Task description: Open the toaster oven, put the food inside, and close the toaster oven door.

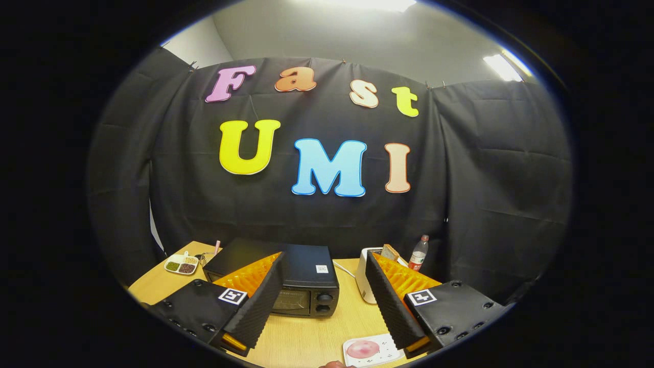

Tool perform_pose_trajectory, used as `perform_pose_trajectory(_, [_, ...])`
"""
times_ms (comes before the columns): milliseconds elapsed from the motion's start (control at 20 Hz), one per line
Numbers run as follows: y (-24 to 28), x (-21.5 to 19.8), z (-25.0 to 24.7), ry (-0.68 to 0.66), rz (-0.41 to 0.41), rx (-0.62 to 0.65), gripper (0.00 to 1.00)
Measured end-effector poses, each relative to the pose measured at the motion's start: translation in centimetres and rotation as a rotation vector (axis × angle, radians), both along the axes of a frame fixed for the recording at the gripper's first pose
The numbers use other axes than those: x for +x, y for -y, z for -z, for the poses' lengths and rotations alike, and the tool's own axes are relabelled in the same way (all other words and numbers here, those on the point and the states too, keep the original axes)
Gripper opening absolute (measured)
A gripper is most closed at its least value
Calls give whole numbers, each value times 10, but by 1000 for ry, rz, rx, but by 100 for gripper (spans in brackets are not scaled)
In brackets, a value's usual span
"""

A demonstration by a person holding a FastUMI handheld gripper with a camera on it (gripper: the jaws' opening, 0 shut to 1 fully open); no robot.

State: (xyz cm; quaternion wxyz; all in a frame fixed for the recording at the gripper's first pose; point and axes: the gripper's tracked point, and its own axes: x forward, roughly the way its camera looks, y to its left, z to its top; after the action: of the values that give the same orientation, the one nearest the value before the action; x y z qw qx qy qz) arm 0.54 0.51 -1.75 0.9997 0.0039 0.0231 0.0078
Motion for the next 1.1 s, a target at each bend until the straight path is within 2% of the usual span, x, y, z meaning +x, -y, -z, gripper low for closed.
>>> perform_pose_trajectory(350, [-23, 18, 11, -51, -26, 0, 98])
perform_pose_trajectory(700, [-64, 40, 25, -93, -101, 3, 98])
perform_pose_trajectory(1100, [-105, 80, 72, -203, -141, 5, 98])
